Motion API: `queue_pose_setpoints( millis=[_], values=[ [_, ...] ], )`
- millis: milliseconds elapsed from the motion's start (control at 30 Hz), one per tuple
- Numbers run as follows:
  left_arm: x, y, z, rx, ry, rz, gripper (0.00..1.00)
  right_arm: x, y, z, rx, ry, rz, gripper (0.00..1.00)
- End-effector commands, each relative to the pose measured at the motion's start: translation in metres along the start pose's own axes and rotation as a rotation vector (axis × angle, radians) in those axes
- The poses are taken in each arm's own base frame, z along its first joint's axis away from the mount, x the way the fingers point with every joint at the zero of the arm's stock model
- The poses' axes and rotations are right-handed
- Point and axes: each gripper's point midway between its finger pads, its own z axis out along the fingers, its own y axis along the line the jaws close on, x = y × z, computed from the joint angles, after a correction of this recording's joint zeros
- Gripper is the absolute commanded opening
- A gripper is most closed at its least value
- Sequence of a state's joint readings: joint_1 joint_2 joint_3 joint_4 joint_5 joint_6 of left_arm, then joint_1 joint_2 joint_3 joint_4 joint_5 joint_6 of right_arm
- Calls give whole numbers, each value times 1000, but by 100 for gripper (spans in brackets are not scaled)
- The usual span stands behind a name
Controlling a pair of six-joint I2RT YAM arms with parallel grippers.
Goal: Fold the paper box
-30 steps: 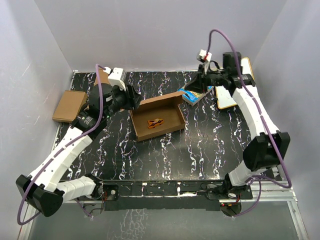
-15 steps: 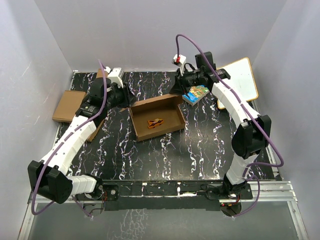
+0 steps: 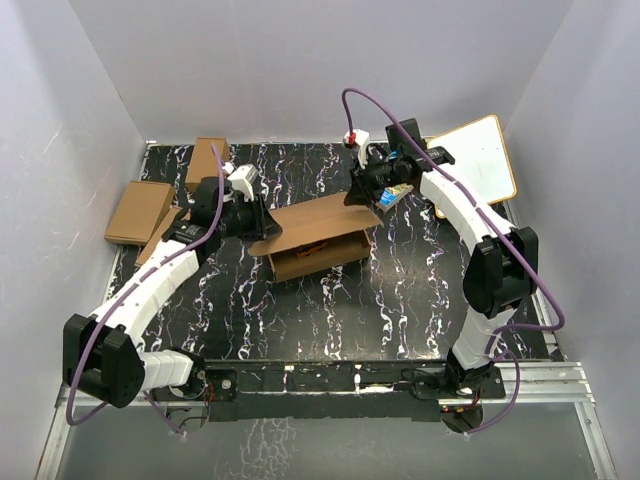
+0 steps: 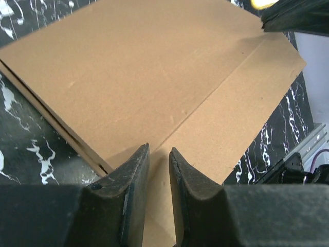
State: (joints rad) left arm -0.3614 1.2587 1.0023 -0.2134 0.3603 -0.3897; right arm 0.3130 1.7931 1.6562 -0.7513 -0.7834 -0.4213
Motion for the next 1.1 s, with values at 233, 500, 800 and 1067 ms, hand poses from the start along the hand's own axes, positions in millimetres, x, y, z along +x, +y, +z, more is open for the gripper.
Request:
queue_pose_setpoints(
  millis=[233, 500, 800, 1067],
  values=[
    [53, 7, 6, 43, 105, -134, 20, 51, 7, 10, -21, 70, 15, 13],
    [103, 31, 22, -4, 214, -222, 21, 109, 8, 29, -50, 158, 87, 13],
    [124, 57, 35, -99, 279, -237, 25, 118, 9, 33, -61, 169, 94, 16],
    [115, 50, 32, -83, 259, -232, 27, 131, 9, 38, -79, 189, 116, 18]
  ],
)
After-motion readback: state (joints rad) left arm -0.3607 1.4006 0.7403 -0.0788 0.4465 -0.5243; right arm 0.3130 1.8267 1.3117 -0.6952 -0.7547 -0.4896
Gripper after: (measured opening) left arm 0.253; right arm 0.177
